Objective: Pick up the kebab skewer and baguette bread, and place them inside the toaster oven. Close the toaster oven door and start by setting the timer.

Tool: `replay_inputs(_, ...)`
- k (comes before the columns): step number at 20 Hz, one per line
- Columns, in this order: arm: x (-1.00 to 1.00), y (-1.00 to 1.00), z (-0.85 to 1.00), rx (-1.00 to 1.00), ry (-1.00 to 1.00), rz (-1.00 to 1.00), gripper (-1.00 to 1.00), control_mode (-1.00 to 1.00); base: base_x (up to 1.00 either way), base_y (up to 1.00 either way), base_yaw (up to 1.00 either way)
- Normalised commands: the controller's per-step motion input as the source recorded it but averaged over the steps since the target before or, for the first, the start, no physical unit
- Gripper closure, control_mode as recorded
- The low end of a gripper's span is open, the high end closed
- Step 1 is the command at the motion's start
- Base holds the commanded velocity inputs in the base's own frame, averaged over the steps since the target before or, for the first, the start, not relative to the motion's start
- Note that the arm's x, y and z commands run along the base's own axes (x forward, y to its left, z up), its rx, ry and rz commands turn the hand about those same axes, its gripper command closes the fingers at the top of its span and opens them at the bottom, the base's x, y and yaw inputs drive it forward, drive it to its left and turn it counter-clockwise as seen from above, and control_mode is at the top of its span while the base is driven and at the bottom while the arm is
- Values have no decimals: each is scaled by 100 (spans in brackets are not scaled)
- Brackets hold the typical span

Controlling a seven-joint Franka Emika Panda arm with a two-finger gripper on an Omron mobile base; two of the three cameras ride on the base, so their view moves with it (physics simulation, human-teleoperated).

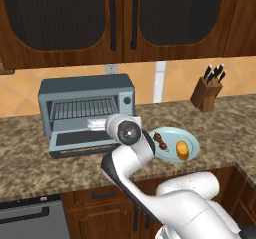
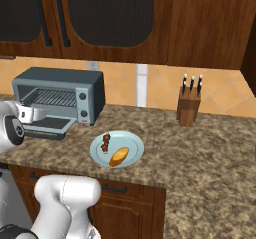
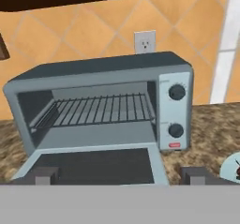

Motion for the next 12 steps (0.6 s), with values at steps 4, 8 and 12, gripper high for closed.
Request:
replay_inputs(4,45,15,13,0,0,0,-100,-100,0,0,0)
replay_inputs(8,46,2,2,0,0,0,-100,-100,0,0,0)
replay_inputs(12,16,0,-16,-10,0,0,-100,-100,0,0,0)
